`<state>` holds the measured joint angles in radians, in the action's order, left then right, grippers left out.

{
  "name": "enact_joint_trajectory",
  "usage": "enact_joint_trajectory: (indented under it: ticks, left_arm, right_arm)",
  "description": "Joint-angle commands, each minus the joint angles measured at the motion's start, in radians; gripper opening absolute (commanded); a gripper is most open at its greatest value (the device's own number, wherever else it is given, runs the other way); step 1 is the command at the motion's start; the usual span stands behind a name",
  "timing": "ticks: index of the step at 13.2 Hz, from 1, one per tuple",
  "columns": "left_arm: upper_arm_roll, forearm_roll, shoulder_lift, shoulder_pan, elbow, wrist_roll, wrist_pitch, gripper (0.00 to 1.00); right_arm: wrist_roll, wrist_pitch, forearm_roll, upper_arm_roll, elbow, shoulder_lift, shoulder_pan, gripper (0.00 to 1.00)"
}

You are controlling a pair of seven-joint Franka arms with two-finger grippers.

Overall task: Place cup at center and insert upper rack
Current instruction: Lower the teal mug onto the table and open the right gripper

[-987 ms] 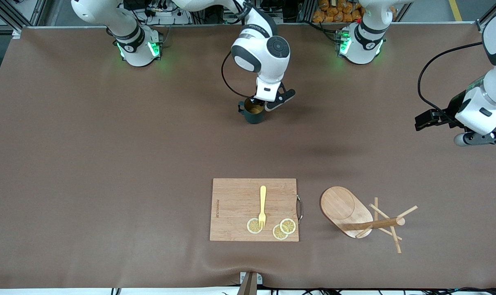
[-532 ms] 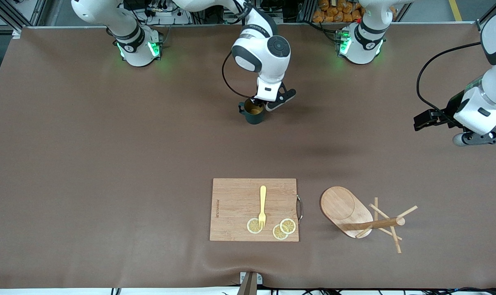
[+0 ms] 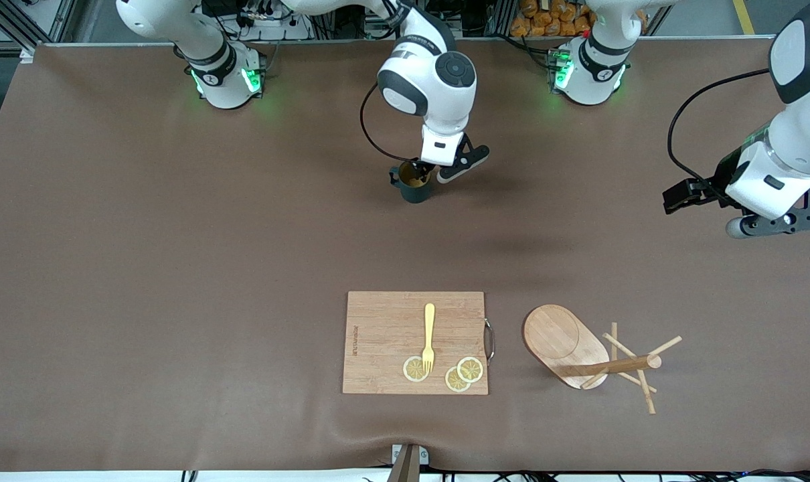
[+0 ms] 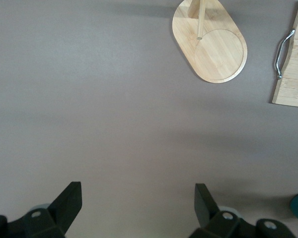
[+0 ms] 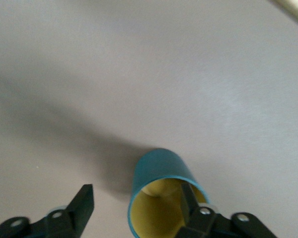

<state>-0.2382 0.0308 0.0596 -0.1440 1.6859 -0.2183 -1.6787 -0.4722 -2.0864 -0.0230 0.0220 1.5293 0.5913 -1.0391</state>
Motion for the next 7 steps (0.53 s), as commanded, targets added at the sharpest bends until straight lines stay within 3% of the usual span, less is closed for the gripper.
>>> enact_joint_trajectory:
  ticks: [1, 3, 7]
  left_arm:
    - [-0.003, -0.006, -0.017, 0.000, 0.006, -0.016, 0.002, 1.00]
    - [-0.003, -0.005, -0.018, 0.001, 0.006, -0.024, 0.004, 1.00]
    - [-0.003, -0.012, -0.020, 0.050, 0.002, -0.096, 0.005, 1.00]
  right_arm:
    - [-0.013, 0.096, -0.009, -0.014, 0.011, -0.114, 0.088, 1.00]
    - [-0.011, 0.194, -0.006, -0.022, 0.005, -0.195, 0.183, 1.00]
    - [-0.016, 0.464, -0.009, -0.129, -0.057, -0.352, 0.474, 1.00]
